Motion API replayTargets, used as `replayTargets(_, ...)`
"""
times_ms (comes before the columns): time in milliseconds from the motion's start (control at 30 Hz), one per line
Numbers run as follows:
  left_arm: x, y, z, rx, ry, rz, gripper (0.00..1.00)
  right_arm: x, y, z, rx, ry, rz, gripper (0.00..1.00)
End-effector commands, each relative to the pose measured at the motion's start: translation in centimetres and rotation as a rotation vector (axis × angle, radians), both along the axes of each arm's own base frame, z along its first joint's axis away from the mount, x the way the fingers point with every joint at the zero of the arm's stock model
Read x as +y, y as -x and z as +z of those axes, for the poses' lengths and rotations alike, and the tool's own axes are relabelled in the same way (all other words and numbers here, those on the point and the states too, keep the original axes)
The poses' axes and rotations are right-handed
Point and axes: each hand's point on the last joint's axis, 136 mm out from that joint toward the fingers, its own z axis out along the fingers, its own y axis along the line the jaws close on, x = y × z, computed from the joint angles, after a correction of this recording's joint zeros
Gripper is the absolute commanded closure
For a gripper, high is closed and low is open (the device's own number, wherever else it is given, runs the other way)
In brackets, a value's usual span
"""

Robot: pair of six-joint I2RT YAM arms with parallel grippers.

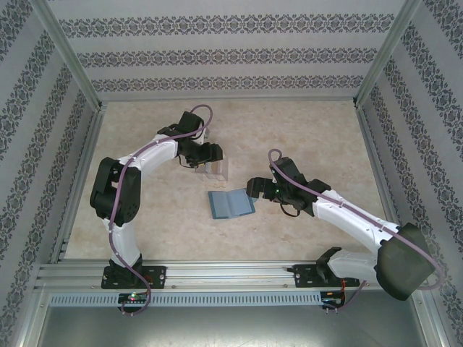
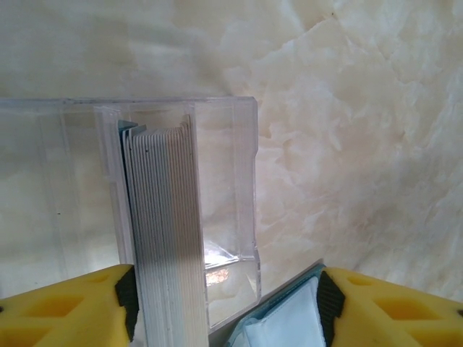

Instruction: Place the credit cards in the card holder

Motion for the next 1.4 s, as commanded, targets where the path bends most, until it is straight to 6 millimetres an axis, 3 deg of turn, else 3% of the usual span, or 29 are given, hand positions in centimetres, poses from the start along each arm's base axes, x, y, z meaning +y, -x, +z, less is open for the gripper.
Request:
replayTargets(0, -0.3, 0.2, 2.0, -0.056, 0.029, -0.029, 0.38, 0.1, -0.3, 0.0, 0.013, -0.019, -0.016, 0.02)
replayTargets(300, 0.4, 0.2, 1.7, -0.051, -0.013, -0.023, 0.7, 0.2, -0.3, -0.4, 0.022, -0.025, -0.017, 0.02)
replayTargets(733, 0.8, 0.5, 0.6, -0.027, -0.042, -0.023, 0.88, 0.0, -0.2, -0.2, 0.019, -0.023, -0.021, 0.02)
replayTargets(900, 1.5, 0.9, 0.5, -0.009, -0.089, -0.032, 1.0, 0.1, -0.4, -0.1, 0.01, -0.026, -0.023, 0.02)
replayTargets(1100, 2.7, 1.0, 3.3, -0.078, -0.134, -0.016, 1.0, 0.5, -1.2, 1.3, -0.028, -0.049, -0.034, 0.02)
replayTargets(1367, 4.7, 2.5, 8.9, -0.197, -0.181, 0.0, 1.0, 2.3, -1.9, 5.4, -0.16, -0.156, 0.053, 0.06)
